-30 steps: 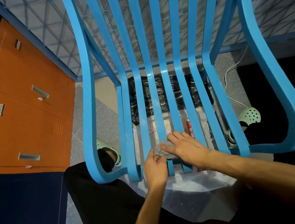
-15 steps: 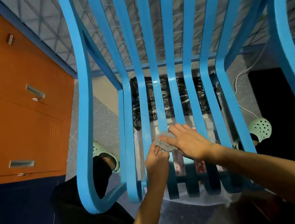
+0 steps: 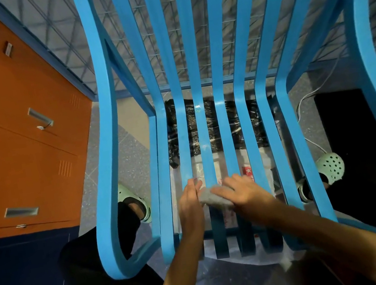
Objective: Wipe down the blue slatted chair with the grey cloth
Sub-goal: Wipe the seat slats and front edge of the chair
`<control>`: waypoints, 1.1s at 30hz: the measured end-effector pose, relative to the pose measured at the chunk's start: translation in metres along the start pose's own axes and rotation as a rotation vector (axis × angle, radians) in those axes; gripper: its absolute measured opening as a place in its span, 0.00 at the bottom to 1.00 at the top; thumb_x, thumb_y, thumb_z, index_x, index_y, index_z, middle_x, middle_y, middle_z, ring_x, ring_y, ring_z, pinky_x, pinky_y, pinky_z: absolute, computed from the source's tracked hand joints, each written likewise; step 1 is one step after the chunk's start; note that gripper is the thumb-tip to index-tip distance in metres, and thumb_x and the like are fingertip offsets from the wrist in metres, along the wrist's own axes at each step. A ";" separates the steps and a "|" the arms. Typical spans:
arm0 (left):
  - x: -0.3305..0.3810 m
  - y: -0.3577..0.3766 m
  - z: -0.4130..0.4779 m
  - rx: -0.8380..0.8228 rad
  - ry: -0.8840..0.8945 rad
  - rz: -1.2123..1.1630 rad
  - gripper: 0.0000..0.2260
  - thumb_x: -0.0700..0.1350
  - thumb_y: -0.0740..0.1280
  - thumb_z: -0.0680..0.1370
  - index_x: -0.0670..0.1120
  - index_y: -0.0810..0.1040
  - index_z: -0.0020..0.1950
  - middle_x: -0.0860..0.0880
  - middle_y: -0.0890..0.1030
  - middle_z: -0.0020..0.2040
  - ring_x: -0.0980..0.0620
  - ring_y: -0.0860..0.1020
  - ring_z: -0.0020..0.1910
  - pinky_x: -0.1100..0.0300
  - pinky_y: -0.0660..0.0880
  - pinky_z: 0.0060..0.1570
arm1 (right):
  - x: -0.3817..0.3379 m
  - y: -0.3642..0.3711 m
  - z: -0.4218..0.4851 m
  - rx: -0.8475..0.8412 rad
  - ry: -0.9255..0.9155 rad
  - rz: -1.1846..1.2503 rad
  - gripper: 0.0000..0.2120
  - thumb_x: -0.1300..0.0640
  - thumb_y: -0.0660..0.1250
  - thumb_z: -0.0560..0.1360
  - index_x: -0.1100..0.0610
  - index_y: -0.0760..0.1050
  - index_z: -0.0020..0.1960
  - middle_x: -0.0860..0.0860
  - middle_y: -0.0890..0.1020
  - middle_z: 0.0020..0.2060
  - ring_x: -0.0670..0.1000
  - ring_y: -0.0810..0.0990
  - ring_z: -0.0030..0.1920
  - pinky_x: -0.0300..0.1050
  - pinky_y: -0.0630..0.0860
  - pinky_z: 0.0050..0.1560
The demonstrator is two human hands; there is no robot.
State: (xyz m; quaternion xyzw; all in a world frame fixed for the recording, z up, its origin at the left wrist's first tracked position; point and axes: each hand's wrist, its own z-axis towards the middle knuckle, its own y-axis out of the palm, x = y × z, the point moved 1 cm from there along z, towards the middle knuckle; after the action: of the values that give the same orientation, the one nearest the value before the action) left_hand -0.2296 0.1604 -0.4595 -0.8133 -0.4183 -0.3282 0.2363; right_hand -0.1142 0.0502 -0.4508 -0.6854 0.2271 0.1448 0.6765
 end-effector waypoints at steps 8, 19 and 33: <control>0.003 0.004 -0.008 0.026 0.021 0.109 0.15 0.53 0.54 0.84 0.50 0.78 0.54 0.47 0.82 0.53 0.54 0.79 0.47 0.65 0.75 0.43 | 0.010 0.012 0.009 -0.038 -0.102 -0.098 0.22 0.54 0.72 0.75 0.51 0.72 0.68 0.52 0.76 0.48 0.50 0.72 0.47 0.41 0.69 0.45; 0.008 0.016 -0.007 0.027 0.066 0.032 0.11 0.57 0.58 0.79 0.57 0.78 0.43 0.56 0.81 0.46 0.51 0.79 0.52 0.56 0.75 0.52 | 0.069 -0.018 0.089 0.007 0.123 -0.220 0.21 0.60 0.64 0.79 0.49 0.70 0.71 0.51 0.71 0.47 0.51 0.68 0.49 0.46 0.65 0.48; 0.007 0.008 -0.003 0.005 0.031 -0.074 0.15 0.56 0.57 0.83 0.54 0.81 0.47 0.49 0.85 0.49 0.49 0.83 0.52 0.51 0.79 0.56 | -0.009 -0.002 -0.008 -0.030 0.072 0.099 0.26 0.55 0.74 0.72 0.46 0.69 0.67 0.52 0.77 0.47 0.48 0.74 0.47 0.43 0.76 0.44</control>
State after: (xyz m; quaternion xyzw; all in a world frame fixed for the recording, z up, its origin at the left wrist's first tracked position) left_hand -0.2207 0.1579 -0.4531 -0.7916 -0.4451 -0.3483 0.2324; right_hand -0.1216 0.0434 -0.4440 -0.6881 0.2827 0.1565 0.6497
